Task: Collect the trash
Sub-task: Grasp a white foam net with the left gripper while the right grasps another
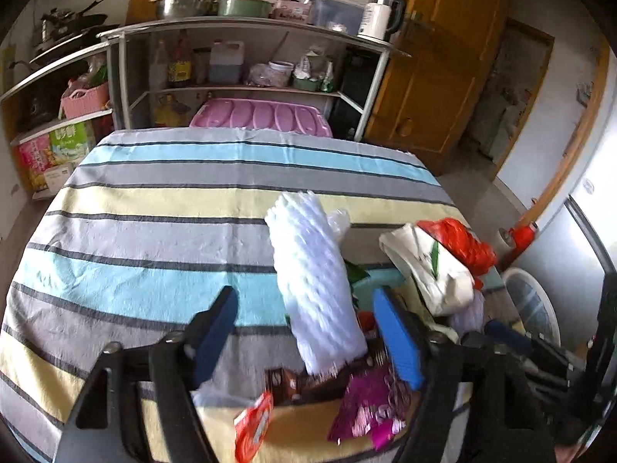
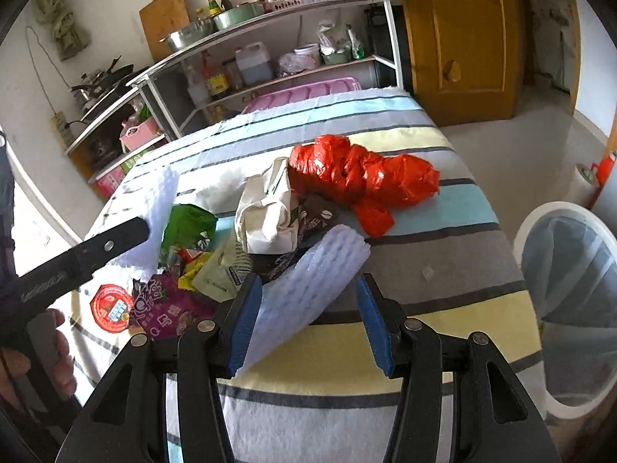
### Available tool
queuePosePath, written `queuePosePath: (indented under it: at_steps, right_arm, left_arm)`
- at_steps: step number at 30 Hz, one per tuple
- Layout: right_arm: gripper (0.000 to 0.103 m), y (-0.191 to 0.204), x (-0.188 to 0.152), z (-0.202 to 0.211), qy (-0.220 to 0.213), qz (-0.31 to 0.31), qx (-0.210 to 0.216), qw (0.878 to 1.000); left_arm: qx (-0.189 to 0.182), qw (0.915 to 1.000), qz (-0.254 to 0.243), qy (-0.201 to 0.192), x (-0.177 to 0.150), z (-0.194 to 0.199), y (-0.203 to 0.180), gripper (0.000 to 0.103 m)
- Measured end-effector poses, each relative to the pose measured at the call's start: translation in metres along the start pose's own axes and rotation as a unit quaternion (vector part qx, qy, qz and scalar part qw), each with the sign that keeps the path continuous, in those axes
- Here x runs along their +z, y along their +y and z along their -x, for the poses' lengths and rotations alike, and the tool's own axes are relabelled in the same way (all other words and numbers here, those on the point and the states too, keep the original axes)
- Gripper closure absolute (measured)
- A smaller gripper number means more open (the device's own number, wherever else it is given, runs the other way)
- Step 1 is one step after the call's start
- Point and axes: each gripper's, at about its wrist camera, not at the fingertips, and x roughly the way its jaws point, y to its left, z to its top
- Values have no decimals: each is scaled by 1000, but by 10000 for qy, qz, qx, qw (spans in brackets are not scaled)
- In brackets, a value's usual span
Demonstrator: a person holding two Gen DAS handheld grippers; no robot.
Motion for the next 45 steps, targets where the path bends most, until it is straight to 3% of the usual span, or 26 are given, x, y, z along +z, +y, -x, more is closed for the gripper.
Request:
queuePosePath:
  at_steps: [6, 8, 15, 18, 30, 45]
  right_arm:
    - [62, 1, 1, -3, 18, 71, 17, 10000]
    - [64, 1, 2, -4, 24, 85, 17, 10000]
    - [88, -1, 4, -4, -53, 127, 10, 9999]
    - [93, -3, 3, -1, -126, 118, 19, 9998]
    - [95, -14, 3, 21, -398, 118, 2, 9991]
    - [95, -37, 5, 70, -854, -6, -60, 9963]
  left_arm:
    - [36, 9999, -60, 98, 6, -12, -3, 48]
    - [-39, 9998, -27, 188, 7, -17, -4, 59]
    - [70, 9997, -187, 158, 5, -17, -10, 66]
    - [9, 9998, -145, 105, 5, -13, -9, 67]
    - [71, 9993, -347, -146, 3, 8, -18, 68]
    - [-324, 9958, -803, -301, -1, 33, -66, 68]
